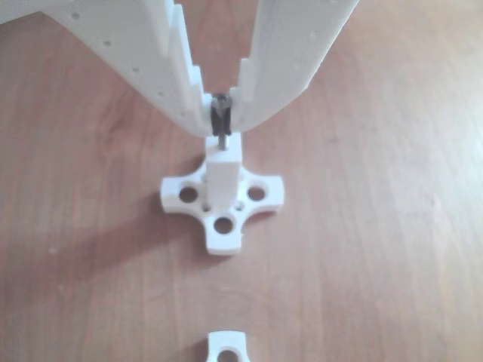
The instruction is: Grab the screw and set it in the hole.
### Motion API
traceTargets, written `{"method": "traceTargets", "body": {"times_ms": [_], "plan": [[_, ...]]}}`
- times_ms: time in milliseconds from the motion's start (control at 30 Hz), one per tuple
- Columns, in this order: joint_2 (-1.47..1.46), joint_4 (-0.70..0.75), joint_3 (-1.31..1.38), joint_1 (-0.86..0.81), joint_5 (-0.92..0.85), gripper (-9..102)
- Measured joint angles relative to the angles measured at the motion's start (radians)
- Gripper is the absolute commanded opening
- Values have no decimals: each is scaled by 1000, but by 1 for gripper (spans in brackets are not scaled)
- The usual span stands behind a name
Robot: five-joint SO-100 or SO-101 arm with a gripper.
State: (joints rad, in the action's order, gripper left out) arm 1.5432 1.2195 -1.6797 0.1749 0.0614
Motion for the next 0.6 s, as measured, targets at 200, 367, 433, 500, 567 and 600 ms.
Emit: {"method": "traceTargets", "body": {"times_ms": [200,367,433,500,567,600], "plan": [[-12,-14,0,0,0,-4],[-14,-18,0,0,0,-4],[-14,-18,0,0,0,-4],[-14,-18,0,0,0,-4],[-14,-18,0,0,0,-4],[-14,-18,0,0,0,-4]]}}
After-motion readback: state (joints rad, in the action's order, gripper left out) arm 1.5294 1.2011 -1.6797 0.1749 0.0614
